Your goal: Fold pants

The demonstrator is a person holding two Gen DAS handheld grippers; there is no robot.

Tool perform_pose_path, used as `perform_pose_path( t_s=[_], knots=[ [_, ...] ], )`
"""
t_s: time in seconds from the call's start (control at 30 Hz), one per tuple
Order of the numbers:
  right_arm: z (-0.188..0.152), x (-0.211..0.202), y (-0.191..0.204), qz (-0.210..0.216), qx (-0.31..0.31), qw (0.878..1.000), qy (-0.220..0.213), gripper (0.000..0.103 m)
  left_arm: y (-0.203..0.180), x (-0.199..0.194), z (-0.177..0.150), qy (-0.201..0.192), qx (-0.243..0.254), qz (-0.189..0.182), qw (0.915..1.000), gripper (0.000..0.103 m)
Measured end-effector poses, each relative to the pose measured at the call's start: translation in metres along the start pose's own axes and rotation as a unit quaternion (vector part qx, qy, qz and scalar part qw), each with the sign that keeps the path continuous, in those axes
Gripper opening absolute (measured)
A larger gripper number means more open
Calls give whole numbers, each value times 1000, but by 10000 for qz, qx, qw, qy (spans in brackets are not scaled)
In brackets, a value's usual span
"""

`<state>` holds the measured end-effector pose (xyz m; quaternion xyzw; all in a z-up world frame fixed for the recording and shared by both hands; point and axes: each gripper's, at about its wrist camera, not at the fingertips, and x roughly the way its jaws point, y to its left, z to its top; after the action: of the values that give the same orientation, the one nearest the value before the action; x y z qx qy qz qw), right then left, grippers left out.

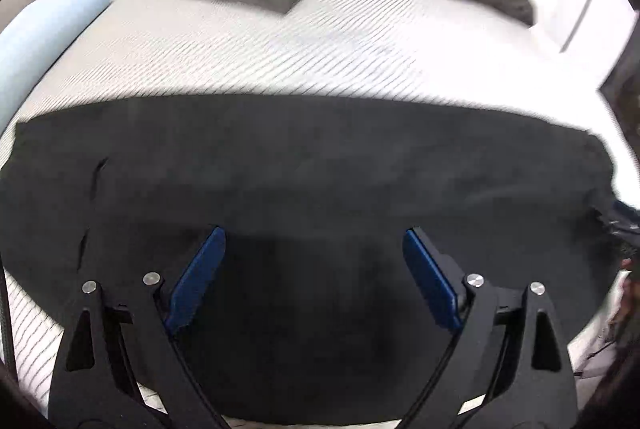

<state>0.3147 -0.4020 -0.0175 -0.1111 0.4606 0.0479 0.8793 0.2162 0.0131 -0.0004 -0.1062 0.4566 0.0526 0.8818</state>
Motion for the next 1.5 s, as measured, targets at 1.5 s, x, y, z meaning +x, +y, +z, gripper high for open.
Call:
perform_pose_path(
  t_s=[1.5],
  knots=[
    [-152, -123, 100, 3569, 1232, 9259, -130, 99, 7, -100, -135, 335, -942, -914, 9908, 75]
  ],
)
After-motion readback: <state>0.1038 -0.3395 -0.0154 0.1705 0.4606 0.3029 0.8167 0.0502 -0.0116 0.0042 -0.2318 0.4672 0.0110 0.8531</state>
